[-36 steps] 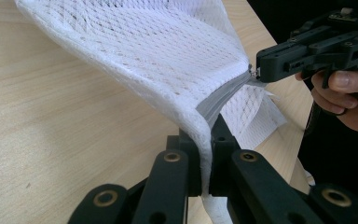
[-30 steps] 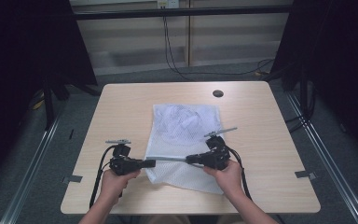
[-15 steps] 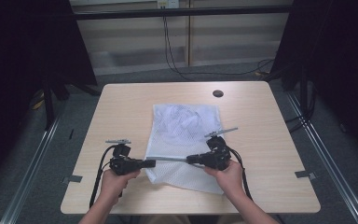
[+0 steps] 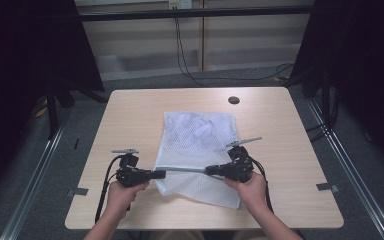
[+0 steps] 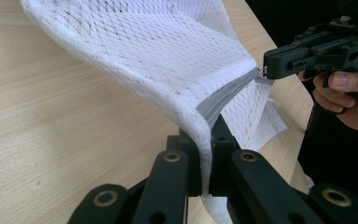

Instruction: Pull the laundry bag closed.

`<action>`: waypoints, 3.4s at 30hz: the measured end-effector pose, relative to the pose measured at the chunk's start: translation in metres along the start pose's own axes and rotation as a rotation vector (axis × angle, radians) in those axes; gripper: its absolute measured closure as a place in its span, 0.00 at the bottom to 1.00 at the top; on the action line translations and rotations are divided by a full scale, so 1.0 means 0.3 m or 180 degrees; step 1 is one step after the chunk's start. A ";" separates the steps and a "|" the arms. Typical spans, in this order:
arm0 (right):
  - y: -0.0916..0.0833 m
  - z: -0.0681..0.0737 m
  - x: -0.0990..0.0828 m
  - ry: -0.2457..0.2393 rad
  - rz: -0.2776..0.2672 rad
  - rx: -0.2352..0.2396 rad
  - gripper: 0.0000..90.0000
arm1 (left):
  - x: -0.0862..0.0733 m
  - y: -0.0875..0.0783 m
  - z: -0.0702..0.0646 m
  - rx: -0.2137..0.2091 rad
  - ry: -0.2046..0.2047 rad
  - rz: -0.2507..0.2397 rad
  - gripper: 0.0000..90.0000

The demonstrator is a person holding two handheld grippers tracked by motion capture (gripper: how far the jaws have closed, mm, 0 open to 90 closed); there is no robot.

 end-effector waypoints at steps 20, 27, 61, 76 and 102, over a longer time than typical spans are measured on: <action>-0.008 -0.002 -0.007 -0.0010 0.0003 0.0012 0.97 | -0.003 0.004 -0.003 -0.0004 -0.0038 -0.0002 0.98; -0.019 -0.012 -0.017 0.0009 -0.0003 -0.0006 0.97 | -0.003 0.004 -0.003 0.0004 -0.0036 -0.0003 0.98; -0.044 -0.019 -0.025 0.0000 0.0014 -0.0001 0.97 | -0.003 0.004 -0.005 0.0023 -0.0018 0.0004 0.98; -0.053 -0.026 -0.032 0.0013 0.0020 0.0002 0.97 | -0.003 0.003 -0.003 0.0030 -0.0014 0.0003 0.98; -0.082 -0.039 -0.050 0.0012 0.0032 -0.0053 0.97 | -0.003 -0.001 0.001 0.0023 -0.0043 -0.0031 0.98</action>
Point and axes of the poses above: each handheld gripper's, and its own axes: y roughly forward along the jaws, x roughly out of its top, z roughly to its left, the point moved 2 cm from there along y, roughly forward along the jaws, and after that the axes turned 10 degrees about -y, right-handed, at the moved point
